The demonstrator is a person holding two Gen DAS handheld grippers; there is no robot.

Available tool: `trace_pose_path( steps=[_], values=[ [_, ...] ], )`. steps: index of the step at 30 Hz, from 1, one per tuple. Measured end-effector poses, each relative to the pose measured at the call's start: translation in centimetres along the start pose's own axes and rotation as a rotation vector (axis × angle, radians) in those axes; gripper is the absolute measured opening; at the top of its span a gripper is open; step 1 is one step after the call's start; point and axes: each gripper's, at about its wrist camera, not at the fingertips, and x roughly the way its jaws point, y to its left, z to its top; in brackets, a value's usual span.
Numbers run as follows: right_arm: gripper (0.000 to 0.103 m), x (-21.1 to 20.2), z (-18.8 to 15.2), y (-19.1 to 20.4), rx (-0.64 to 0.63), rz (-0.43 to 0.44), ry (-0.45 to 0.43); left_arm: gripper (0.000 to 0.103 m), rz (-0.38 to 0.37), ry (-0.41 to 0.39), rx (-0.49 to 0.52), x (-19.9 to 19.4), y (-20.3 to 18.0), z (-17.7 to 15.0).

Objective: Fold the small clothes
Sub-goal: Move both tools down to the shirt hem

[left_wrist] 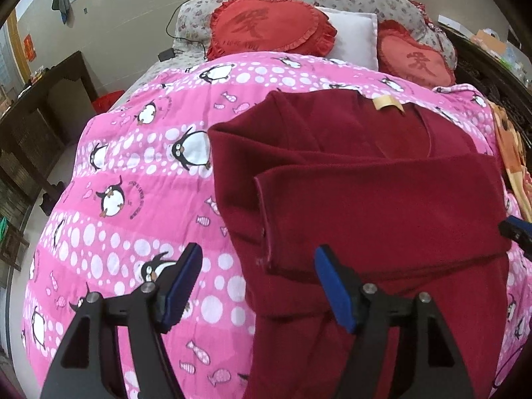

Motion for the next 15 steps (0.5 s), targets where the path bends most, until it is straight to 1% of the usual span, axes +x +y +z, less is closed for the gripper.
trace_pose_path(
  steps=[3,7,8,10,12,13,15],
  values=[
    [0.018,-0.2,0.1,-0.6,0.039,-0.015,0.006,0.074,0.002,-0.002,0.002,-0.9,0.2,-0.5],
    [0.018,-2.6,-0.4,-0.6,0.065,0.016,-0.057,0.074,0.005,-0.006,-0.002,-2.1,0.8,-1.2],
    [0.018,-2.6,-0.6,-0.4,0.061,0.015,-0.050,0.074,0.001,-0.003,-0.007,-2.5,1.0,-1.5],
    [0.018,-1.7,-1.1,-0.1,0.060,0.015,0.001,0.074,-0.009,-0.001,-0.008,-3.1,1.3,-1.9],
    [0.018,-1.1,-1.7,-0.3,0.088,0.025,0.043,0.074,-0.020,-0.004,-0.006,-4.1,1.8,-2.9],
    [0.018,-1.1,-1.9,-0.4,0.101,0.039,0.053,0.075,-0.026,-0.004,-0.007,-4.5,1.9,-3.2],
    [0.018,-1.5,-2.9,-0.5,0.125,0.100,0.086,0.078,-0.046,0.001,-0.008,-5.2,2.3,-4.2]
  ],
)
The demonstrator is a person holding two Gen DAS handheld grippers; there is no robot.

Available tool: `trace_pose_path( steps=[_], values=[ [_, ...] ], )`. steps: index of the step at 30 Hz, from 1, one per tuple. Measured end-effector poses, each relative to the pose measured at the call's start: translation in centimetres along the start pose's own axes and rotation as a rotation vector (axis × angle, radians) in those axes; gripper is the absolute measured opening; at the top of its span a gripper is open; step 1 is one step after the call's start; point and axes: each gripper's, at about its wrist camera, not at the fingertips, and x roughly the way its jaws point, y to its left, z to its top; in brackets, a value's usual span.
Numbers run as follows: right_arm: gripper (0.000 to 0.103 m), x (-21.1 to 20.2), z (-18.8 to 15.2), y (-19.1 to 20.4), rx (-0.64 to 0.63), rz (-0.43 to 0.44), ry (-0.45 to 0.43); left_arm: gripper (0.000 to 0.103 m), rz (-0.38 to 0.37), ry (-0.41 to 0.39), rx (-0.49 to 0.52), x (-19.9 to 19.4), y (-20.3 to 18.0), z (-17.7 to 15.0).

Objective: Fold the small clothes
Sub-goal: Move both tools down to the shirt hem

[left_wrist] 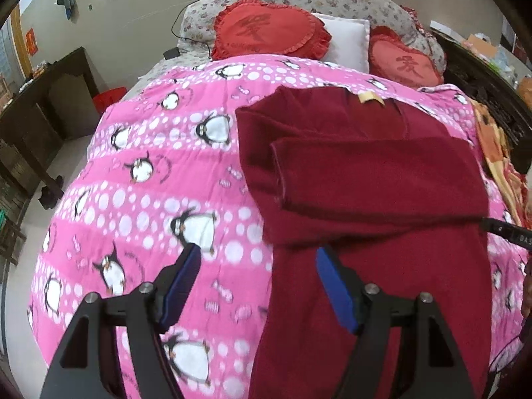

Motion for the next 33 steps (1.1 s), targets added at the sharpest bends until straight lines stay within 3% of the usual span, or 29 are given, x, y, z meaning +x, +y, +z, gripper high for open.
trace_pose_path(
  steps=[8,14,23,29,33],
  values=[
    [0.019,-2.8,-4.8,0.6,-0.039,0.029,0.058,0.080,-0.061,0.027,-0.033,-1.9,1.2,-3.9],
    [0.022,-4.1,-10.5,0.9,-0.093,0.045,0.138,0.084,-0.140,0.108,-0.076,-2.4,2.5,-7.5],
    [0.025,-6.9,-17.2,-0.8,-0.057,0.096,0.164,0.084,-0.209,0.235,-0.062,-3.7,4.0,-12.9],
    [0.027,-7.4,-19.8,-1.6,-0.029,0.130,0.208,0.084,-0.232,0.310,-0.068,-4.3,4.6,-16.5],
    [0.028,-7.2,-21.5,-1.7,-0.019,0.178,0.246,0.084,-0.246,0.314,-0.049,-4.7,3.9,-17.6]
  ],
)
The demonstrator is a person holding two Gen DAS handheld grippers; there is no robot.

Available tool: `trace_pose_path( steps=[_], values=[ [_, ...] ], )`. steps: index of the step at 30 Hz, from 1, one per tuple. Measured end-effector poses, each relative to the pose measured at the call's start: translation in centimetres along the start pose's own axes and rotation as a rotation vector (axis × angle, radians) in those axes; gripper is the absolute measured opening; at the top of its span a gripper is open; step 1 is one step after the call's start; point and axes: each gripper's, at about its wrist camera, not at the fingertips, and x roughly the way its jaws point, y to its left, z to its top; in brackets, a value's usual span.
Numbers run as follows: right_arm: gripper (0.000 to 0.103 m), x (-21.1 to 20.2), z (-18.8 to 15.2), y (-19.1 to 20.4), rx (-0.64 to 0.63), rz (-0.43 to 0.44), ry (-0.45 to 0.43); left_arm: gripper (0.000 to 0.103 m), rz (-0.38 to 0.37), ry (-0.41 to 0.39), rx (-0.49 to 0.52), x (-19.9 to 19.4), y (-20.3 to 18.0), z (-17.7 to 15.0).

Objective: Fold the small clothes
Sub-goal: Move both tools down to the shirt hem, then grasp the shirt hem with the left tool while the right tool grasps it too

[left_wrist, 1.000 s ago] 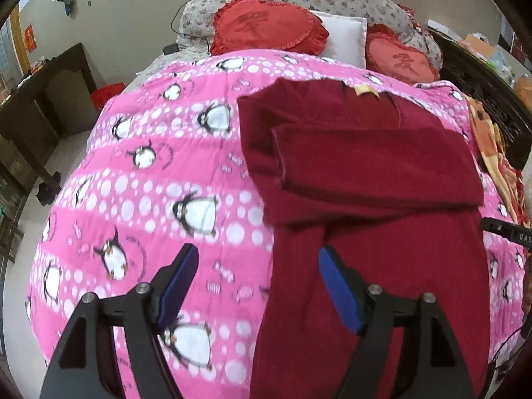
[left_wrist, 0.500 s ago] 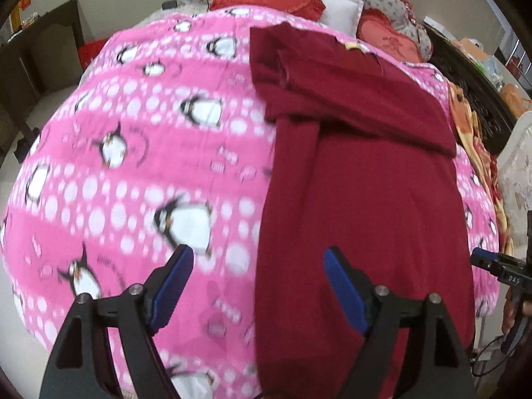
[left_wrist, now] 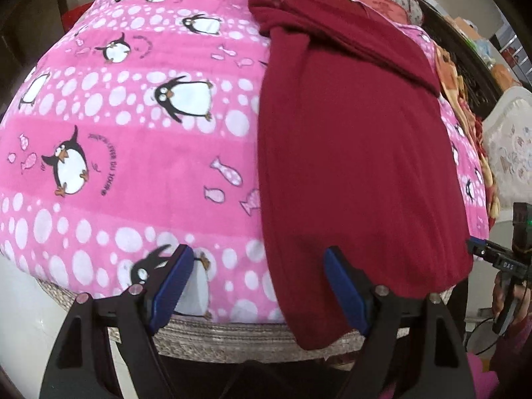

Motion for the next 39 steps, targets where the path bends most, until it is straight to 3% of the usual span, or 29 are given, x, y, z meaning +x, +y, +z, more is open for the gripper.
trace_pose_path(
  steps=[7,14,15,16,18,19,20,23,26,28,33,39],
  values=[
    [0.028,0.2,-1.3,0.0,0.044,0.117,0.010,0.084,-0.004,0.020,0.045,1.1,-1.5,0.1],
    [0.028,0.5,-1.5,-0.4,0.071,0.169,0.007,0.085,0.017,0.018,0.079,1.7,-1.8,-0.3],
    [0.027,0.5,-1.5,-0.4,0.066,0.170,0.006,0.085,0.025,0.019,0.088,1.7,-2.0,-0.3],
    [0.019,0.4,-1.5,-0.3,0.055,0.172,0.003,0.084,0.027,0.021,0.098,1.8,-2.3,-0.2],
    [0.002,0.4,-1.4,0.2,0.028,0.190,0.001,0.076,0.031,0.016,0.109,1.9,-2.7,-0.2],
    [0.000,0.1,-1.3,0.7,0.009,0.191,-0.006,0.061,0.031,0.012,0.116,1.8,-2.9,-0.2],
    [0.000,-0.1,-1.2,1.0,-0.008,0.188,-0.012,0.039,0.023,0.012,0.125,1.7,-3.0,-0.3],
    [0.000,-0.9,-0.5,1.8,-0.036,0.210,-0.034,0.011,-0.058,0.056,0.112,1.5,-2.7,0.2],
    [0.000,-2.0,0.9,2.3,-0.051,0.259,-0.066,0.007,-0.108,0.067,0.102,0.9,-2.4,1.4],
    [0.000,-3.1,2.2,2.5,-0.056,0.310,-0.102,0.007,-0.168,0.038,0.092,-0.5,-2.2,2.8],
    [0.000,-5.4,6.7,2.4,-0.062,0.369,-0.218,0.007,-0.235,-0.048,0.069,-3.0,-1.8,7.8],
    [0.000,-5.7,15.0,2.3,-0.044,0.349,-0.343,0.007,-0.232,-0.159,0.046,-3.2,-3.1,15.7]
  ],
)
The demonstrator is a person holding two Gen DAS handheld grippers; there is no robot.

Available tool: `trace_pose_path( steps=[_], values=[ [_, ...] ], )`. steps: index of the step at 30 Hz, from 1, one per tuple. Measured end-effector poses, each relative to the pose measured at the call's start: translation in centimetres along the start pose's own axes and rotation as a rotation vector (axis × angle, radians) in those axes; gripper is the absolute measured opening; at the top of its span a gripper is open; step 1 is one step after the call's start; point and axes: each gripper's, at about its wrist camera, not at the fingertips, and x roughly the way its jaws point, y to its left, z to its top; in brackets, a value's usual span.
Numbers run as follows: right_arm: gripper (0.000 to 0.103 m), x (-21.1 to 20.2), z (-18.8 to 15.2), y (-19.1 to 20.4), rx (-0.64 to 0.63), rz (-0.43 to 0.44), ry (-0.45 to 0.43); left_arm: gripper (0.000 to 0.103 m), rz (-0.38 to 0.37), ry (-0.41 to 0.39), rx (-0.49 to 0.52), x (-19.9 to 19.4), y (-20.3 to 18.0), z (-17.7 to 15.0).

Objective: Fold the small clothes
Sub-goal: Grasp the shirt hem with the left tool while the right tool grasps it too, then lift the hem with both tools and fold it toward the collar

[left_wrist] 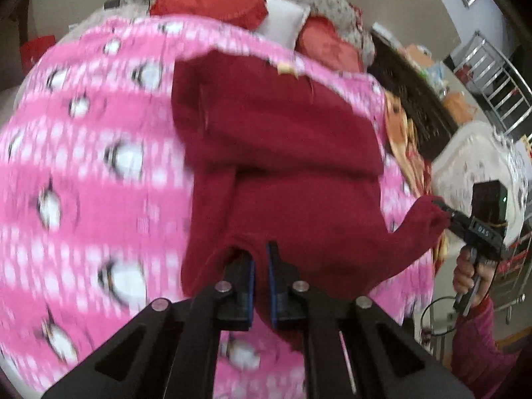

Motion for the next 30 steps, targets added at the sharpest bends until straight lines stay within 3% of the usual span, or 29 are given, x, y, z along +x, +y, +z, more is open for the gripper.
trace_pose_path(
  steps=[8,12,16,22,24,25,26,28,30],
  values=[
    [0.000,3.2,9.7,-2.4,-0.003,-0.061,-0.070,0.007,0.032,-0.123,-0.024,3.5,0.1,10.8],
    [0.000,5.5,13.5,-4.5,0.020,-0.112,-0.092,0.007,0.073,-0.132,-0.091,6.8,2.3,15.1],
    [0.000,8.4,16.2,-6.7,0.040,-0.171,-0.084,0.007,0.095,-0.134,-0.124,8.6,4.2,17.3],
    [0.000,10.7,17.9,-8.7,0.065,-0.172,-0.062,0.010,0.121,-0.120,-0.079,9.3,3.8,18.5],
    [0.002,9.6,17.8,-10.0,0.154,-0.104,-0.099,0.018,0.097,-0.121,-0.070,8.6,3.5,18.5],
    [0.014,8.9,17.6,-10.3,0.180,-0.093,-0.130,0.028,0.088,-0.117,-0.057,8.4,3.3,18.5],
    [0.019,7.7,17.3,-10.4,0.194,-0.111,-0.172,0.045,0.080,-0.112,-0.045,8.2,3.0,18.5],
    [0.020,6.0,16.9,-10.1,0.176,-0.119,-0.208,0.061,0.058,-0.115,-0.035,7.8,2.6,18.4],
    [0.020,5.1,16.4,-8.8,0.127,-0.099,-0.221,0.074,0.099,-0.163,-0.024,7.2,1.9,18.1]
  ],
)
